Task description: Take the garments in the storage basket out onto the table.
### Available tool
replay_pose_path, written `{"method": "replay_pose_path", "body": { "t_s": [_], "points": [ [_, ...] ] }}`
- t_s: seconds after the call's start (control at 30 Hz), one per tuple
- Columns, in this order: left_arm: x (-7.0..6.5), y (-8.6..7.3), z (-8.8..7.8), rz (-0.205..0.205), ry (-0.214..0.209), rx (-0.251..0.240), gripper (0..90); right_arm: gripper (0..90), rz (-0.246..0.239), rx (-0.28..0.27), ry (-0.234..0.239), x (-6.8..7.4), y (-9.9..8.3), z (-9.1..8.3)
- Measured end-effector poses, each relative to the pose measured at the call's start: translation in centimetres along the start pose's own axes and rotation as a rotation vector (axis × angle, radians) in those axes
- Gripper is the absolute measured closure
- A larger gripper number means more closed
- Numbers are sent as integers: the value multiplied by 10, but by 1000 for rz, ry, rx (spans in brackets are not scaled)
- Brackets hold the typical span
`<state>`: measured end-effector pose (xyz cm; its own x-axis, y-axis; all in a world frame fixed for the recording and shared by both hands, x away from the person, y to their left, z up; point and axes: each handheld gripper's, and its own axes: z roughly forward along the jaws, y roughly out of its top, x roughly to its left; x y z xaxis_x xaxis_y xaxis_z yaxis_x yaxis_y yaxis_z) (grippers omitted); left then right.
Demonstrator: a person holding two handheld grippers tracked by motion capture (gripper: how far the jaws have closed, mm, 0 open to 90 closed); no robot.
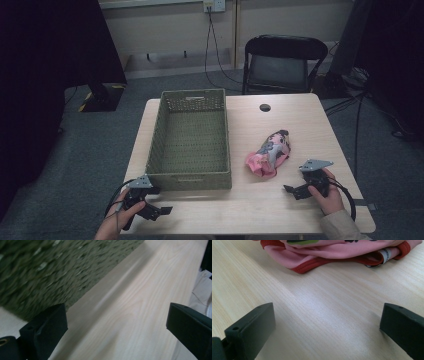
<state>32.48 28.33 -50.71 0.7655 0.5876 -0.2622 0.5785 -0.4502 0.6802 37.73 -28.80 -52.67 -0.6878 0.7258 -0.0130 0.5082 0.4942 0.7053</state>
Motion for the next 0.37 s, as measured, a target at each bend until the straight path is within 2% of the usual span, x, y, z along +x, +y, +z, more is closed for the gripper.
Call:
{"method": "replay_pose_path", "body": {
  "t_s": [0.13,0.37],
  "points": [
    [2,-3,3,8,22,20,42,0,0,0,0,0,0,0],
    [2,-6,3,3,22,29,35,0,-2,0,0,0,0,0]
  ]
}}
